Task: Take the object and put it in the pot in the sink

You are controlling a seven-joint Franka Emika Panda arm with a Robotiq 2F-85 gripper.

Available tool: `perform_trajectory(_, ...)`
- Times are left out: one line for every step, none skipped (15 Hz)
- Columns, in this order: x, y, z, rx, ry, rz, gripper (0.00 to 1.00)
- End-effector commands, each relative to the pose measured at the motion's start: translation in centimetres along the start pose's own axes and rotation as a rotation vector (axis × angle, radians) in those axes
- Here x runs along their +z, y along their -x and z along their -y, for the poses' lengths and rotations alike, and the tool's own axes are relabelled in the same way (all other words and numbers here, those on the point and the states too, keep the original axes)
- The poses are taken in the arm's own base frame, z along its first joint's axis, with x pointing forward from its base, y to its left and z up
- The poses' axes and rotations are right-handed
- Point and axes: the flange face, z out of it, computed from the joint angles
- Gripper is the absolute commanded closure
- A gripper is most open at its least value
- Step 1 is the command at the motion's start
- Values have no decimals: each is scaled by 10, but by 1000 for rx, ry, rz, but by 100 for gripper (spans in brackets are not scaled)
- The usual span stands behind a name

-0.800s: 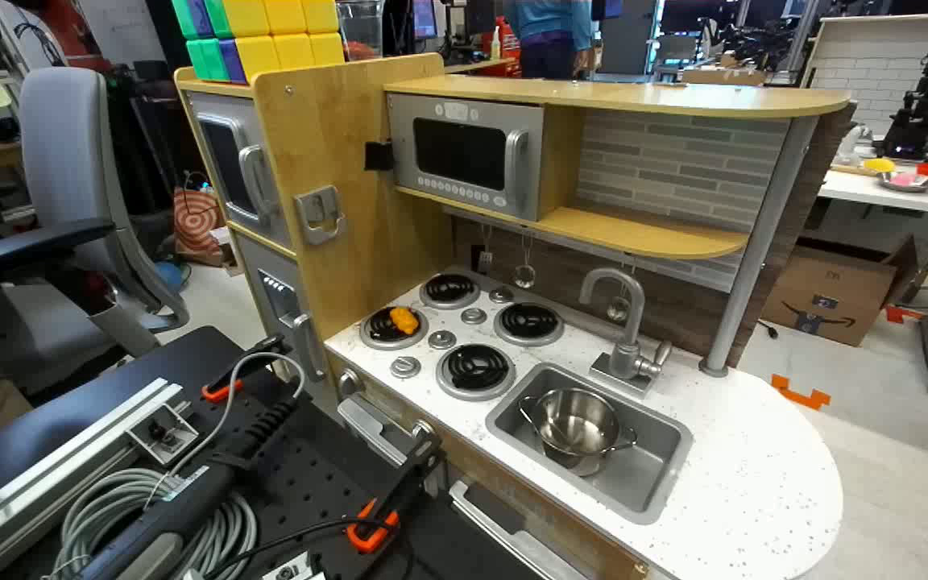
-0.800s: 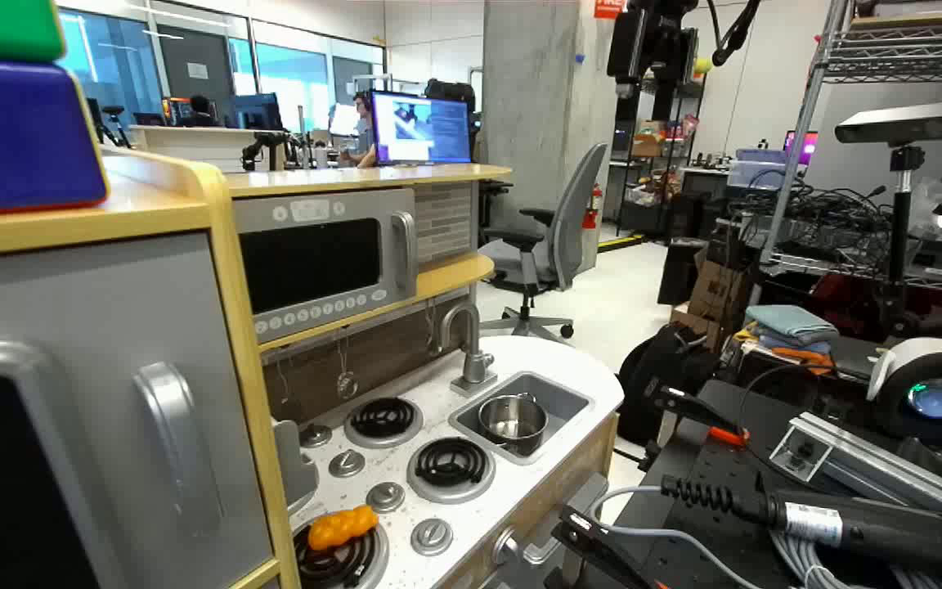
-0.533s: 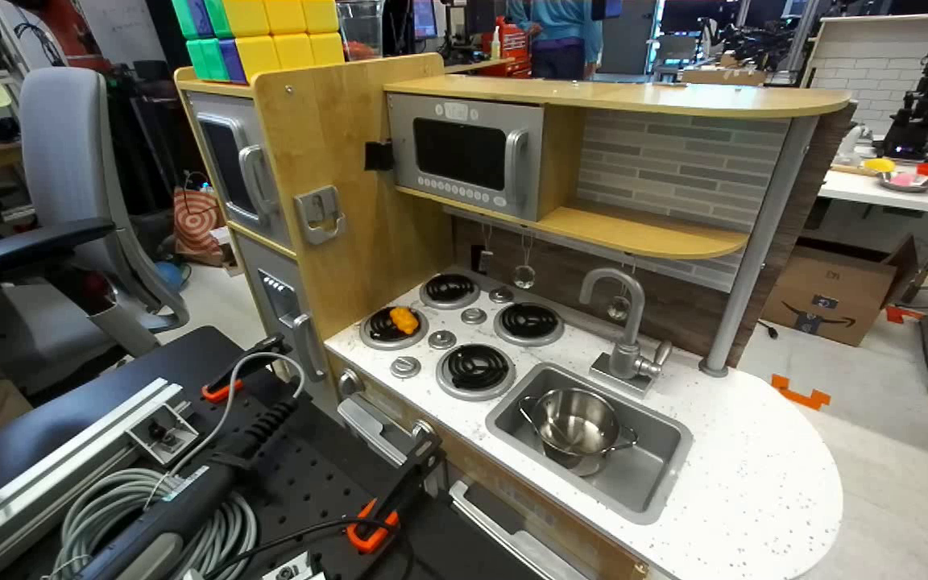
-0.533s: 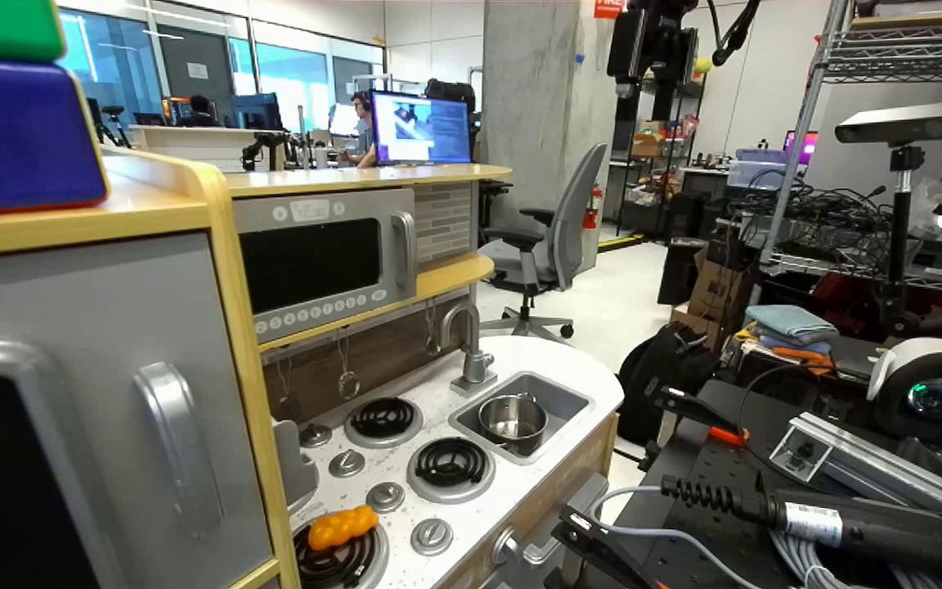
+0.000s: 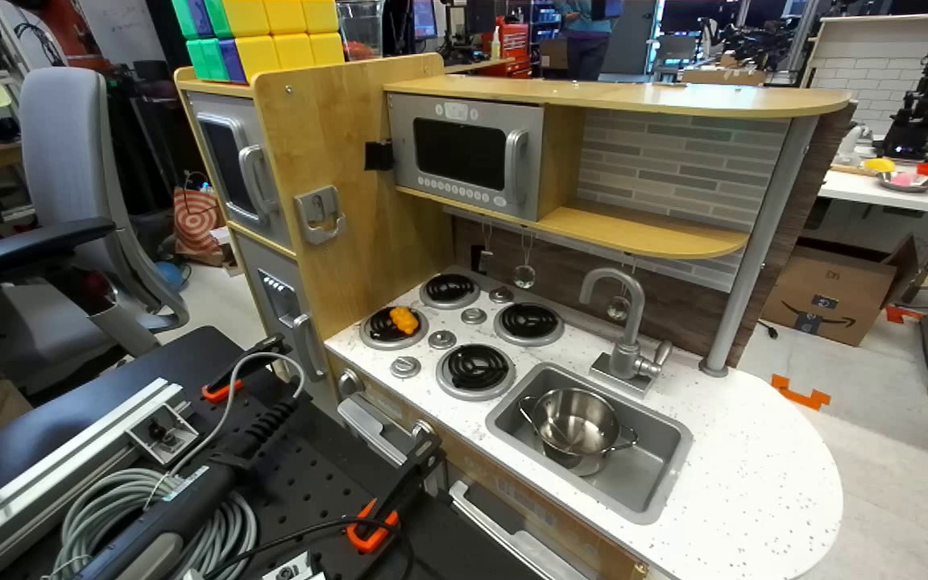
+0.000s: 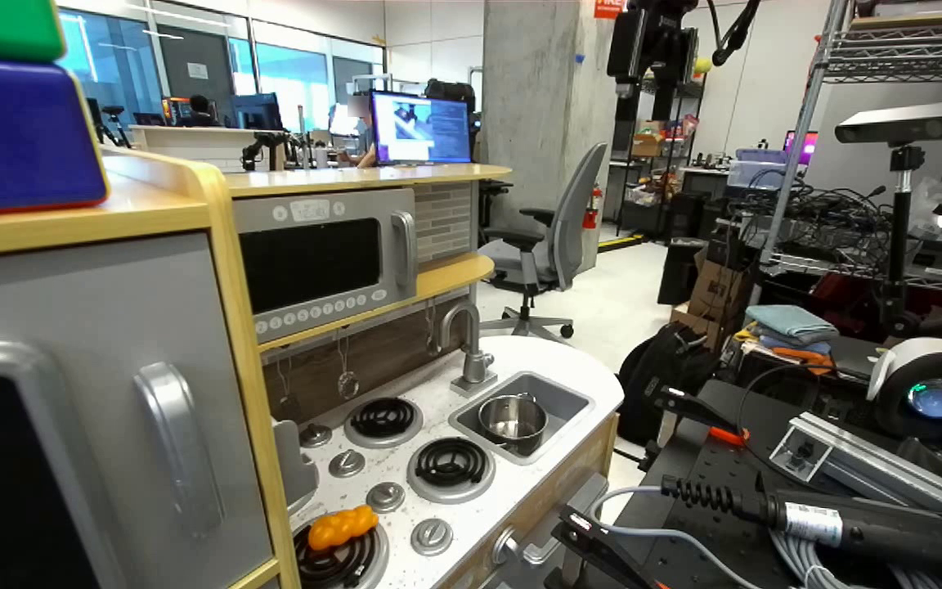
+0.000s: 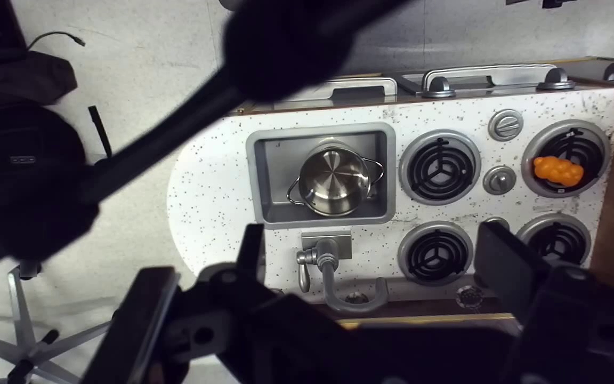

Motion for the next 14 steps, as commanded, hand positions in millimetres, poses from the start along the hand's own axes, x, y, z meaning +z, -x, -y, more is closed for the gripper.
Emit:
perform_trajectory(-1,0,0,0,0,1,0)
perform_trajectory(-1,0,0,0,0,1,0)
perform_trajectory(-1,0,0,0,0,1,0)
perform_trajectory(-1,0,0,0,0,1,0)
perform_trajectory(-1,0,0,0,0,1,0)
perform_trajectory(-1,0,0,0,0,1,0)
perform_trajectory(2,-2,4,45,-57,-43,0)
perform_trajectory(8,-4,12,69,-116,-81,0)
perform_trajectory(20,-8,23,59,-132,-129,0)
perform_trajectory(31,-11,32,17,-114,-163,0)
perform_trajectory(49,-14,39,-100,-48,-121,0)
perform_trajectory(67,-17,44,-134,-32,-66,0)
perform_trajectory(82,-18,50,-182,-22,-36,0)
perform_trajectory(99,-22,55,-234,-28,-1,0)
